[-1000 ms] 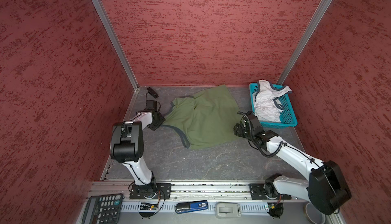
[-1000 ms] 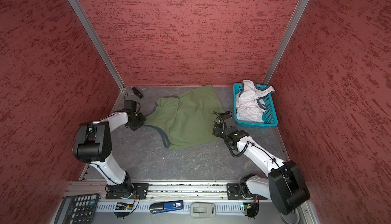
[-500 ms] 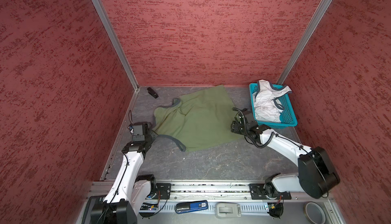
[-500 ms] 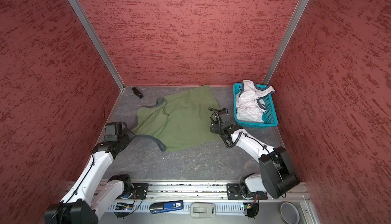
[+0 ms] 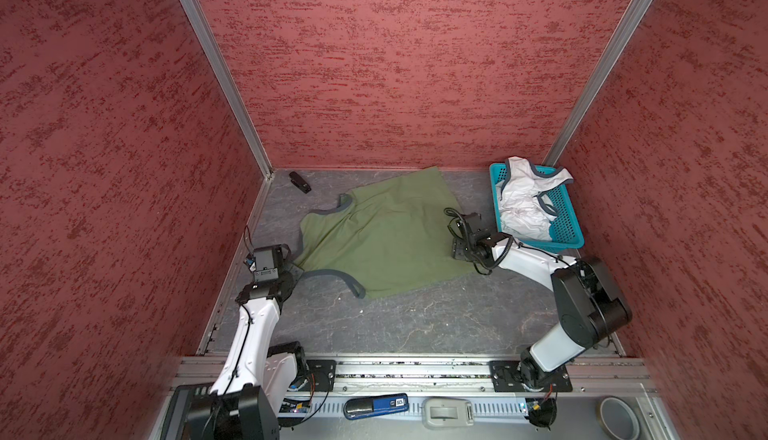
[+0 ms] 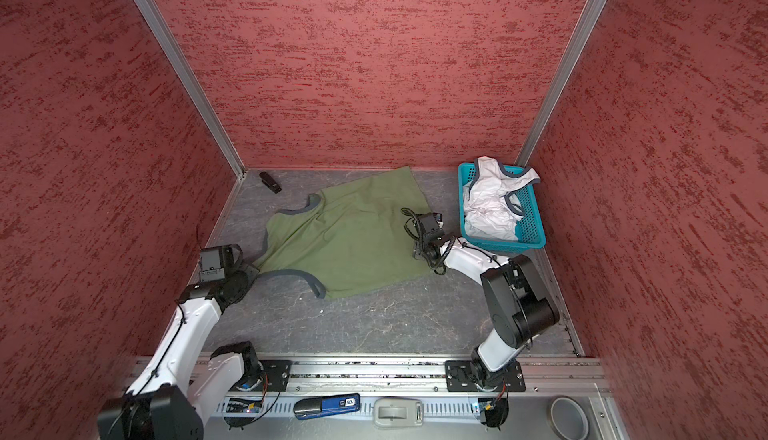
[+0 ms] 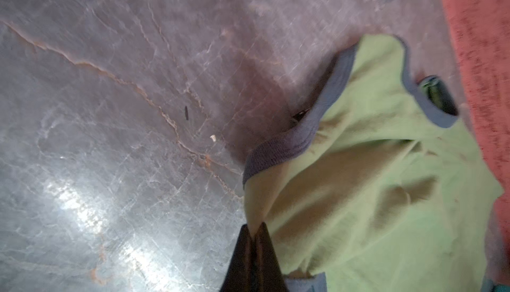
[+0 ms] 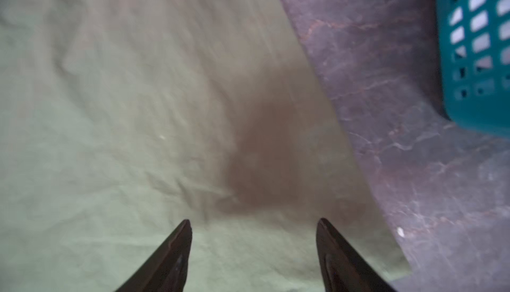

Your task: Fold and stack the tank tops

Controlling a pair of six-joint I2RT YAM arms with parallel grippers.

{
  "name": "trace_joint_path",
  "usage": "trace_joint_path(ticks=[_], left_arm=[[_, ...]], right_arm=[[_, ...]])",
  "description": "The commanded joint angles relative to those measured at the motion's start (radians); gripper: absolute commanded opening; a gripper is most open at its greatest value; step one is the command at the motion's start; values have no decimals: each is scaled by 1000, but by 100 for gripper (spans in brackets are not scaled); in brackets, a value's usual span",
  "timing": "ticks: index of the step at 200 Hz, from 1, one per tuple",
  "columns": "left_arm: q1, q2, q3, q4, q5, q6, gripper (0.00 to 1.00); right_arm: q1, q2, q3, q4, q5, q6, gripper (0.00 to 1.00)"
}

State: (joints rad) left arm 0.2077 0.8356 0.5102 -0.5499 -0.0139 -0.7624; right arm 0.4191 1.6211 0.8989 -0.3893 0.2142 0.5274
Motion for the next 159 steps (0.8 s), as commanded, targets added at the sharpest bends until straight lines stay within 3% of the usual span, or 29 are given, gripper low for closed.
trace_joint_path(ticks=[1,30,61,96,126,145,159], left_arm=[[12,-97,-20,-26,-58,-1,0],[32,-119,-31,-53,-67,-14,0],[79,-90,-71,-43,0,-36,2],[106,-48,-86,-20,78,-32,28],[96,-65,27,-132,70,28,60],[31,-109,97,-224,48,52,76],[-76,-119,136,-295,34,57,78]], right_arm=[[-6,-26,-55,-34,21,38,67],[-5,-52,-144,-47,35,83,64],[-5,-125,-205,-48,30,136,61],[-5,-207,-206,-16,-11,110,60],[-5,-286,-157,-60,-18,80,65],[-5,-335,-133,-99,13,64,68],[-7,-361,-120,-126,37,58,70]])
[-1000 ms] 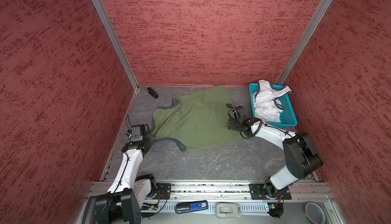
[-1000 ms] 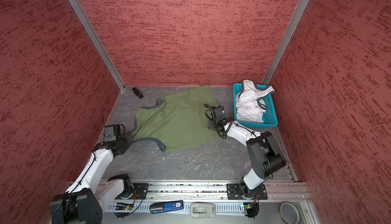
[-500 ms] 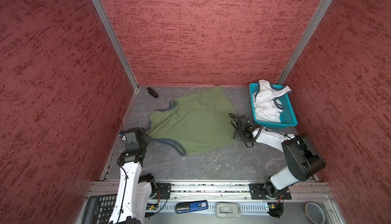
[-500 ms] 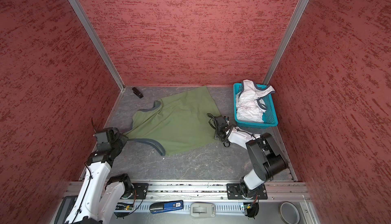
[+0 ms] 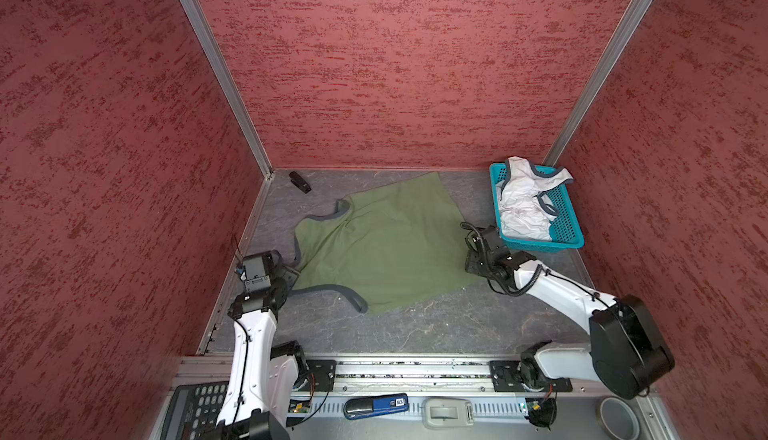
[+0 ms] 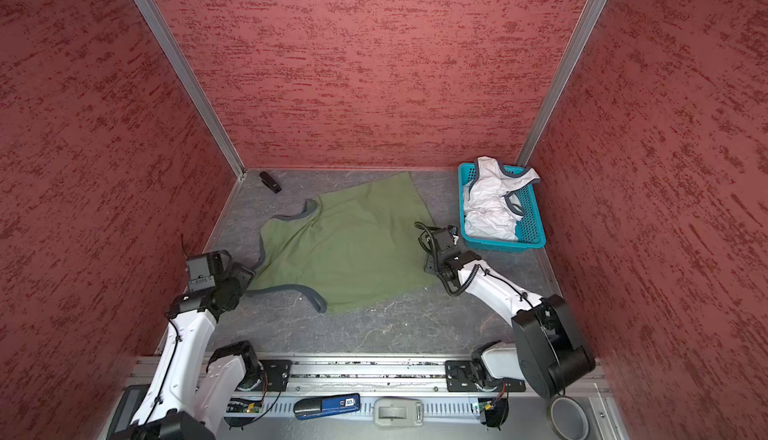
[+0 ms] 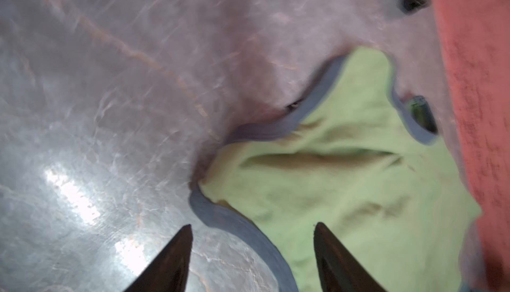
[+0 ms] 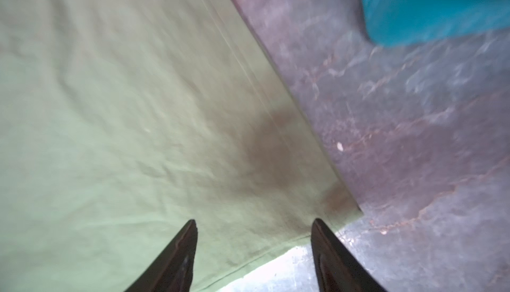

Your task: Fold and stack the tank tops

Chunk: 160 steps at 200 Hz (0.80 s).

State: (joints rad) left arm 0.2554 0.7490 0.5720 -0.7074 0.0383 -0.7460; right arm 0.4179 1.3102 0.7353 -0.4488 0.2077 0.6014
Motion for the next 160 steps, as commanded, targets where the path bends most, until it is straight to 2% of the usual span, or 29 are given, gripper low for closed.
trace_joint_path(ticks=[1,17,43,73,103,160], left_arm=[[-134,-32,76,-141,-20,38,78],[-323,-6,88,-175,-28,-5,76],[-634,118,97,-193,-5,-85,74],[-898,206,70,-165,-10,-203,67],[-1002,288,45,-68,3,-226,59],[-1013,441,33,108,-1,-182,49]], right_arm=[[-6,-51,45,-69,44,-17,70],[-8,-64,56,-95,59,-21,71],[-33,-70,45,-108,45,-19,71],[-60,-66,27,-99,14,-18,71],[-62,-72,6,-68,-12,-18,71],[-62,-88,-21,-54,-22,-19,71]])
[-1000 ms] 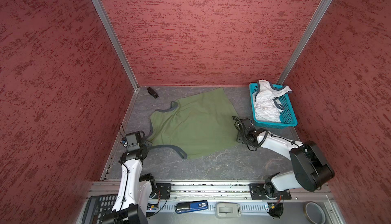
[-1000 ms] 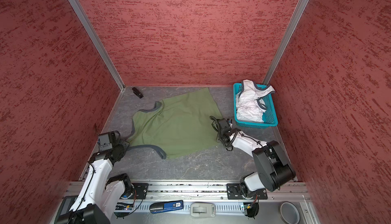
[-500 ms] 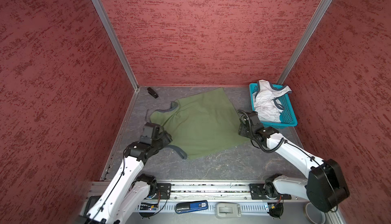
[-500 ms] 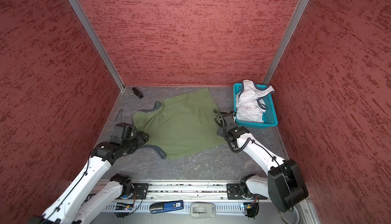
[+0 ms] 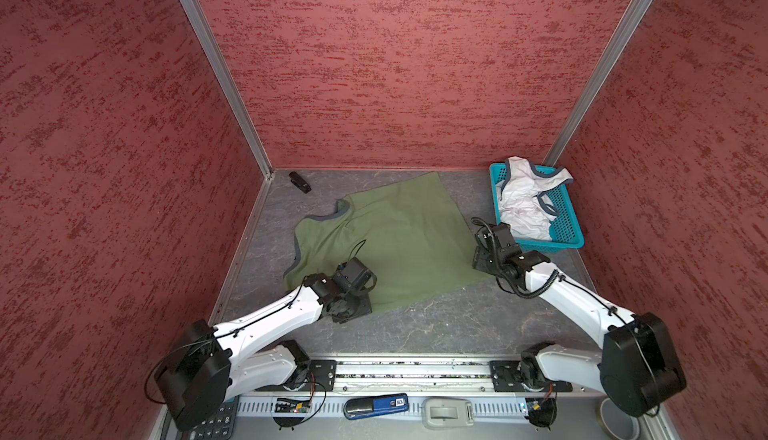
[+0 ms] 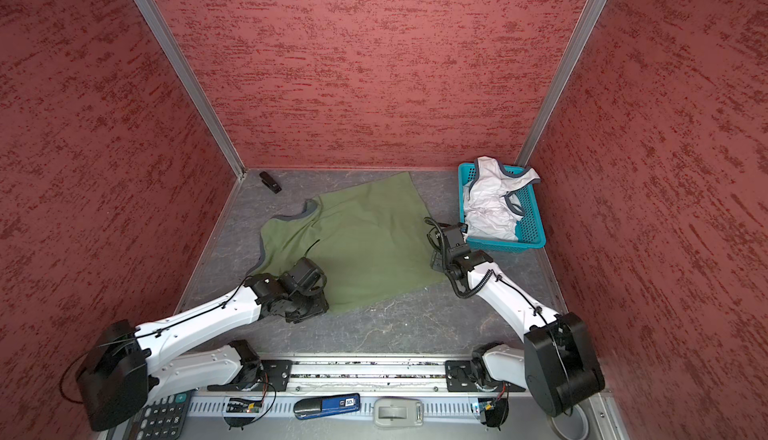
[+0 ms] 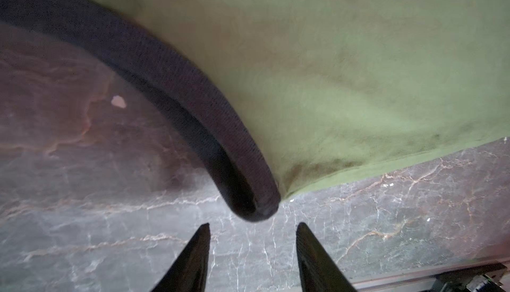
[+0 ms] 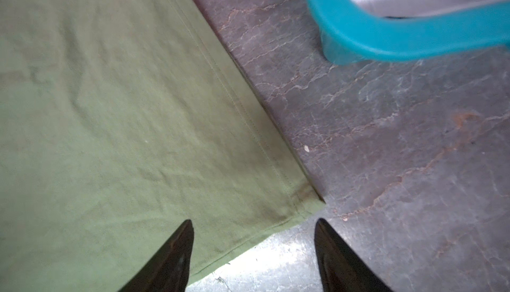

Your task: Fold and stack the tank tops

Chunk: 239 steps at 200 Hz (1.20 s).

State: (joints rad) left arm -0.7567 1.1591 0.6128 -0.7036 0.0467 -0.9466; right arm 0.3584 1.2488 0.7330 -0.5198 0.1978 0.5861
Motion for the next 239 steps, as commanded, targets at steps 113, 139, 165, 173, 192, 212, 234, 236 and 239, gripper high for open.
trace_joint_path(ticks=[113,139,165,173,192,212,234,236,239], left_arm=[[40,-15,-44,128,-128,33,2],[148,-164,-94,71,-159,46,0],[272,-277,-139,60,-101,95,0],[295,-285,-144,62,-81,109,0],[316,-275,-149,72,-58,120,0],[316,-259,-149,79,-54,123,0],[318,-256,-156,90,-56,123,0],[319,-255,-157,91,-56,124,0],[318,-256,-157,94,-57,124,0]], right_arm=[[-5,-12,-38,27,17,6,70],[-4,-5,-34,36,-2,7,70],[-5,15,-39,48,-42,14,67],[-5,18,-48,59,-70,17,64],[12,13,-79,81,-169,41,58],[52,8,-103,24,-154,74,56],[78,-22,-155,-21,-132,108,53],[78,-25,-160,-23,-132,110,53],[80,-29,-168,-24,-132,114,53]])
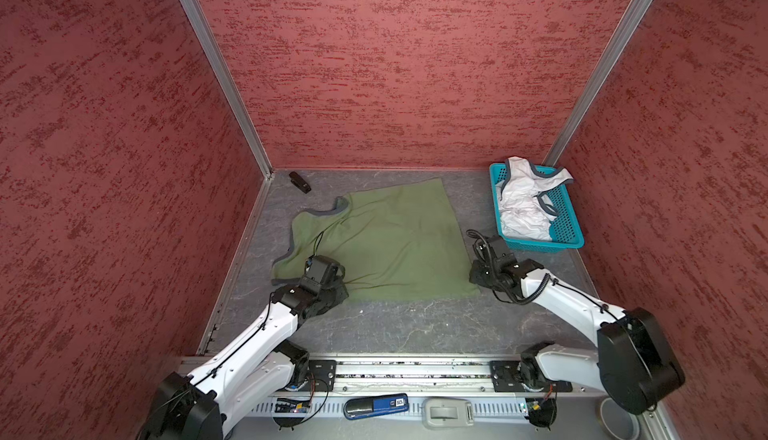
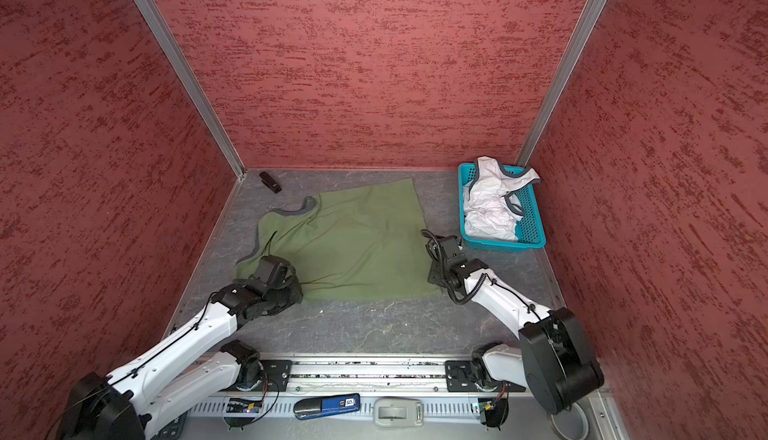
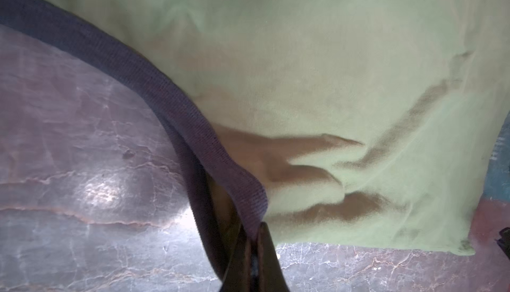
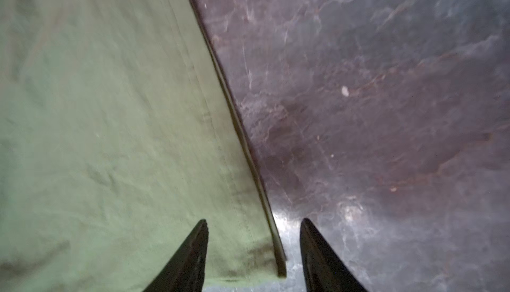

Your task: Fold and stack the tank tops

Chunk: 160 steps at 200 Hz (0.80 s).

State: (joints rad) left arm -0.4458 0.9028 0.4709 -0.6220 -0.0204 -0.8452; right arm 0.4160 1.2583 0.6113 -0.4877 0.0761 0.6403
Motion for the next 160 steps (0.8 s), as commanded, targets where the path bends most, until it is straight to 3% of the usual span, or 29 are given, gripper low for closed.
trace_joint_path(ticks=[1,70,160], left_arm=[[8,2,-15,13,10,22,0],[9,22,-20,32,29,27,0],[10,-3,-33,13,15,22,0]], right_arm=[[23,-40,-48,-57,-10,60,53],[28,-7,-29,-15,31,29,43],[60,24,-28,18,-32,8,23]])
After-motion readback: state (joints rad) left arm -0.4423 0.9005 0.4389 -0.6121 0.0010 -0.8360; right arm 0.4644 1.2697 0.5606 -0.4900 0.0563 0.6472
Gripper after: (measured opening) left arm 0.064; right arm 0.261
